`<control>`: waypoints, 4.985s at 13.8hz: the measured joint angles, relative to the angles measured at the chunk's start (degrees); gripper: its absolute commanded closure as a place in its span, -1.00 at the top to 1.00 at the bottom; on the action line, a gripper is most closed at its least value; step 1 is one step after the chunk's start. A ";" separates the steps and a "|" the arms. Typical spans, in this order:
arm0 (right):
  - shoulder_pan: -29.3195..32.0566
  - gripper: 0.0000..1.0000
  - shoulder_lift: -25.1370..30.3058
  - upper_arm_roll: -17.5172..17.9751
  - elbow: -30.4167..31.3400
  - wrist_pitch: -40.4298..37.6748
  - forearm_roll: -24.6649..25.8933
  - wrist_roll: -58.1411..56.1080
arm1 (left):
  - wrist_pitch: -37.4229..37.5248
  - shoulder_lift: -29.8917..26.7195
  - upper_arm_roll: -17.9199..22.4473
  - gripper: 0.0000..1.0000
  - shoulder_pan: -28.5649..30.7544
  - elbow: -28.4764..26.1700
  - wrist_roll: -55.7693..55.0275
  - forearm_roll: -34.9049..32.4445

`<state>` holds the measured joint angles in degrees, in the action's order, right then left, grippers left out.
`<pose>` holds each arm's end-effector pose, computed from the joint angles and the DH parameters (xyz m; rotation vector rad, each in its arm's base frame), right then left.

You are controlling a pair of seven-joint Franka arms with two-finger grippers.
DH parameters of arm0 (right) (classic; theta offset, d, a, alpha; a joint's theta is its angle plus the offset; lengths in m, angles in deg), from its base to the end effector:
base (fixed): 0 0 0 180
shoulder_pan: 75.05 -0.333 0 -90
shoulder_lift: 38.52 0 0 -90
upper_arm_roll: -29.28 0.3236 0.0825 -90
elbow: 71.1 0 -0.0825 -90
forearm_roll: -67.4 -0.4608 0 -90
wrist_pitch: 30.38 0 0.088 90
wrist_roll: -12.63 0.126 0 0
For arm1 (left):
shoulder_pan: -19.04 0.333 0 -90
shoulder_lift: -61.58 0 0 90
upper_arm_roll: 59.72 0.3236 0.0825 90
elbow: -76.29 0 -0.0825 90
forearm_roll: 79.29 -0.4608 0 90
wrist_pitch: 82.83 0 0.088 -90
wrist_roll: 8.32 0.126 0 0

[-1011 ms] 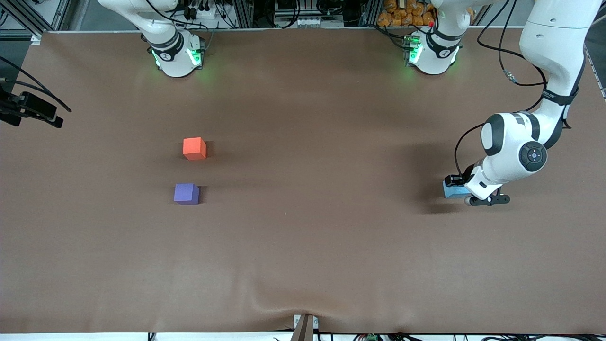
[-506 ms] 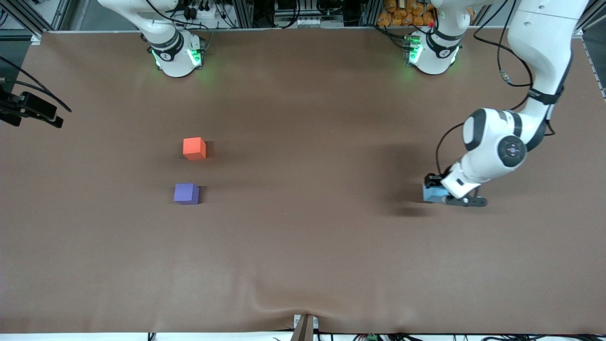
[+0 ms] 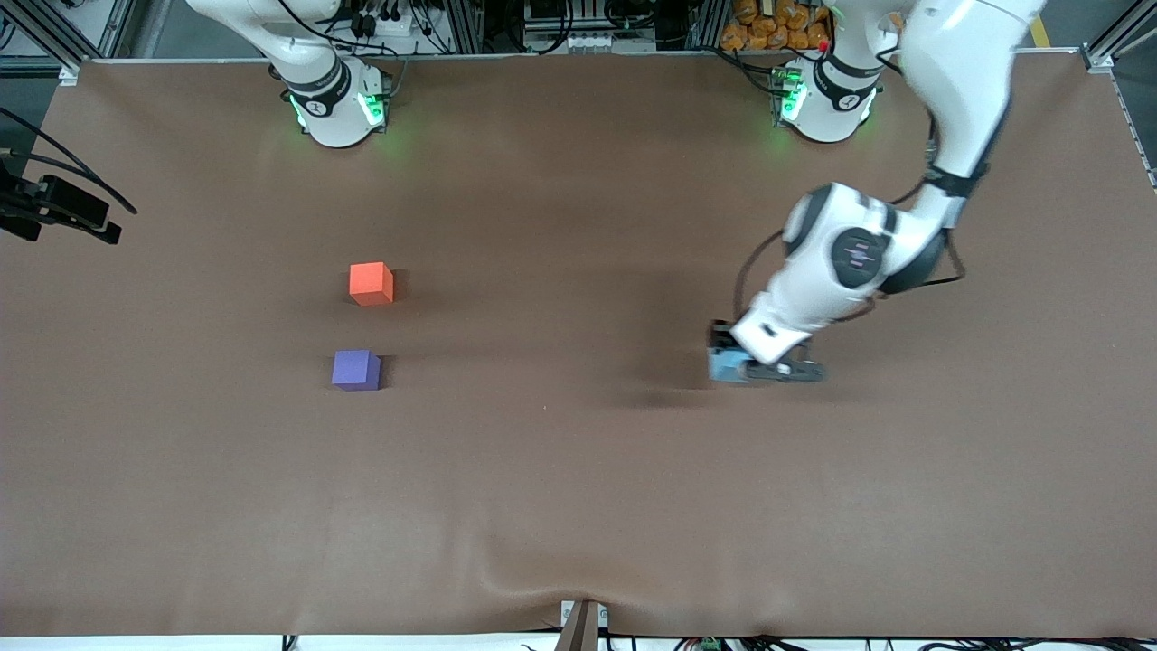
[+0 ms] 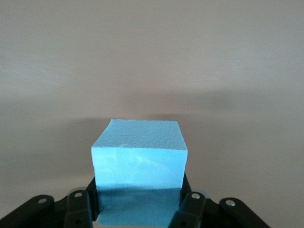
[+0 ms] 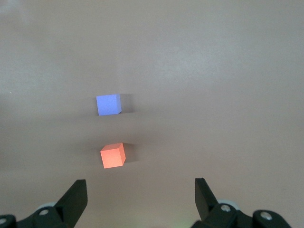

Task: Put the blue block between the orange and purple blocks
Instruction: 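Lift the blue block with the left gripper and carry it toward the table middle, then set the blue block down with the left gripper while the right gripper approaches, then grasp the blue block with the right gripper while the left gripper withdraws, then carry the blue block with the right gripper toward the orange block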

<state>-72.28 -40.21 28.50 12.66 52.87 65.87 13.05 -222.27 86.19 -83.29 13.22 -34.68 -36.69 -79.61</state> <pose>0.6269 -0.0351 0.6436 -3.1121 0.1038 0.0586 0.6051 -0.3348 0.2253 2.9505 0.0299 0.0170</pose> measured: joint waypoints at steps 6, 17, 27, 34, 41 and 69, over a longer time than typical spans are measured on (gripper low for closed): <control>-0.03 1.00 -0.47 0.32 0.03 -0.08 0.00 -0.01 | 0.89 9.11 0.59 0.23 -15.97 13.94 -27.02 0.02; -2.86 1.00 -6.41 1.02 0.13 0.06 -0.10 -0.02 | 0.18 24.13 12.65 1.00 -37.43 29.99 -49.00 0.02; -12.20 1.00 -13.16 1.18 0.23 7.02 -2.44 0.33 | 30.13 3.08 16.26 1.00 -25.24 32.08 -40.25 -3.22; -19.12 1.00 -18.76 1.27 0.77 12.89 -5.90 4.75 | 34.13 -16.52 16.05 1.00 -0.71 15.30 -5.17 -2.96; -30.83 1.00 -25.91 1.33 4.39 25.35 -5.93 19.74 | 35.20 -28.29 15.96 1.00 12.69 5.26 19.60 -0.54; -43.87 -0.23 -37.18 1.02 11.16 47.20 0.63 34.83 | 44.01 -28.19 10.24 1.00 12.31 10.04 20.24 0.17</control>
<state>-116.15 -77.39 29.53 23.83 100.07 66.50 47.88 -178.26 58.00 -73.05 25.53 -24.64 -16.45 -79.43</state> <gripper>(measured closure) 0.370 0.000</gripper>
